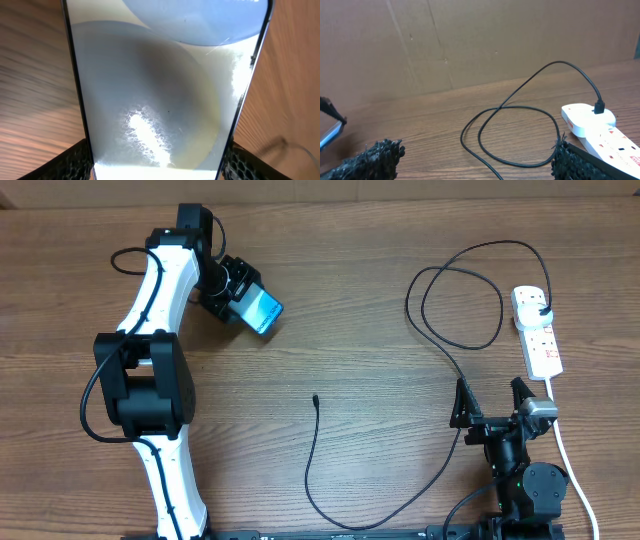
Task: Plug charger to phone and switch on socket
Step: 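Lift the phone with the left gripper and tilt it upright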
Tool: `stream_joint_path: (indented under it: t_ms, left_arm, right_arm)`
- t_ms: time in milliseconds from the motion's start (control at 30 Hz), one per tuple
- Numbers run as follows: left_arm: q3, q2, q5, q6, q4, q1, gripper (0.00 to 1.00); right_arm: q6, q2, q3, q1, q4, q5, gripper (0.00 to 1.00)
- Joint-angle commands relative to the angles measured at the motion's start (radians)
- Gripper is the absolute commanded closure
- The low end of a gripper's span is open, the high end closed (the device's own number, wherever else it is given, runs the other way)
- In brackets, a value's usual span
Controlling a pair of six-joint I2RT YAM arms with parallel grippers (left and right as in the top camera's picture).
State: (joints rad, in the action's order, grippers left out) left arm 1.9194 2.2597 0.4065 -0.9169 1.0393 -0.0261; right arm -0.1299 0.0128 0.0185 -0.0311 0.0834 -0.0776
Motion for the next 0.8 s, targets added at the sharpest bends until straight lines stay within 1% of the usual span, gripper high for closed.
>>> stream_joint_path:
  t_ms: [0, 133, 233, 267, 333, 500, 767]
  left_arm:
    - [0.041, 0.003, 0.22, 0.012, -0.005, -0.006, 0.96]
    - [0.041, 0.003, 0.388, 0.012, -0.004, -0.006, 0.96]
    - [0.041, 0.003, 0.534, 0.011, -0.003, -0.006, 0.96]
    - [0.041, 0.003, 0.602, 0.011, -0.003, -0.006, 0.96]
    - [0.041, 0.003, 0.679, 0.011, 0.002, -0.006, 0.96]
    - [0.041, 0.003, 0.844, -0.053, 0.039, -0.006, 0.96]
    - [0.041, 0.003, 1.059, -0.068, 0.039, -0.006, 0.96]
  right_arm:
    - [0.004, -0.01, -0.011, 0.006, -0.003, 0.006, 0.0]
    - [0.004, -0.01, -0.011, 0.006, -0.004, 0.006, 0.0]
    - [0.004, -0.01, -0.011, 0.006, -0.003, 0.006, 0.0]
    - [0.004, -0.01, -0.011, 0.006, -0.003, 0.006, 0.0]
    - [0.004, -0.01, -0.011, 0.006, -0.003, 0.006, 0.0]
    - [0.003, -0.01, -0.011, 0.006, -0.003, 0.006, 0.0]
    - [0.003, -0.01, -0.011, 0.006, -0.003, 0.006, 0.0]
